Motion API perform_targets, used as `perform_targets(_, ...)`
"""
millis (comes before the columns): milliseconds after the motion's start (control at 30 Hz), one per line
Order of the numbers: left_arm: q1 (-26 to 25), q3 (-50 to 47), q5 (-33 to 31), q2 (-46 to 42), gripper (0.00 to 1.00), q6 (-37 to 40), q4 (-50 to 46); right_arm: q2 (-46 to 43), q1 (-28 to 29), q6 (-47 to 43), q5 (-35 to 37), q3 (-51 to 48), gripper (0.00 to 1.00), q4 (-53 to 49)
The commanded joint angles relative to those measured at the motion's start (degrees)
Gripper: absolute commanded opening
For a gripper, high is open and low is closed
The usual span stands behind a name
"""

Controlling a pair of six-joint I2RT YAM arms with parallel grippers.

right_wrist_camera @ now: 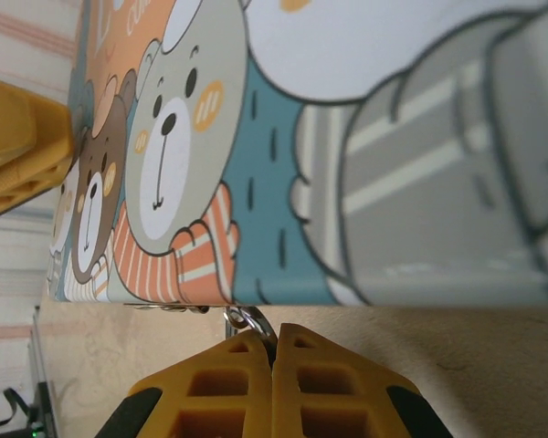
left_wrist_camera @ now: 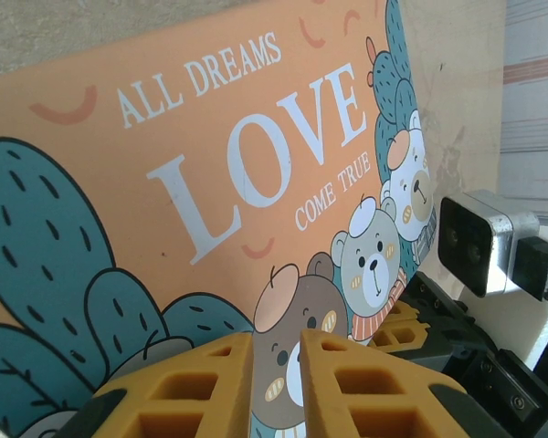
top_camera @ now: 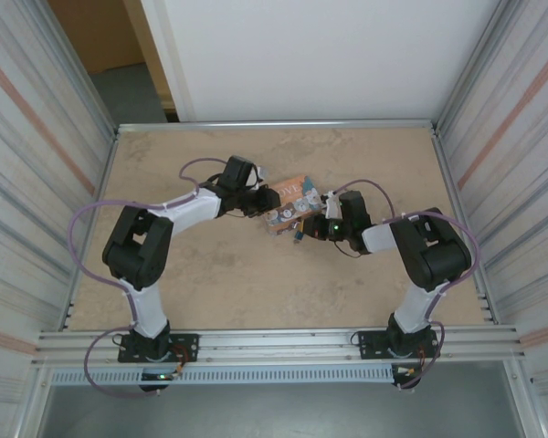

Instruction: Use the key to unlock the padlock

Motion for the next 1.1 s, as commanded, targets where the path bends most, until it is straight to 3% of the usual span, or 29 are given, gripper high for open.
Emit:
perform_targets(0, -1.5, -2.9, -0.8, 0.3, 0.21, 0.7, -5.7, -2.0, -0.1, 5.1, 3.7, -1.5, 0.00, 3.8)
perform_targets(567, -2.2, -5.6, -1.7, -1.0, 0.21, 1.0, -5.8, -3.1, 3.8, 20.7, 18.4, -4.5, 0.00, 12.9)
perform_targets(1067, -0.3, -8.8, -1.7, -4.8, 0.25, 0.6, -4.9, -4.5, 3.6, 21.1, 22.0, -5.0, 0.00, 12.1)
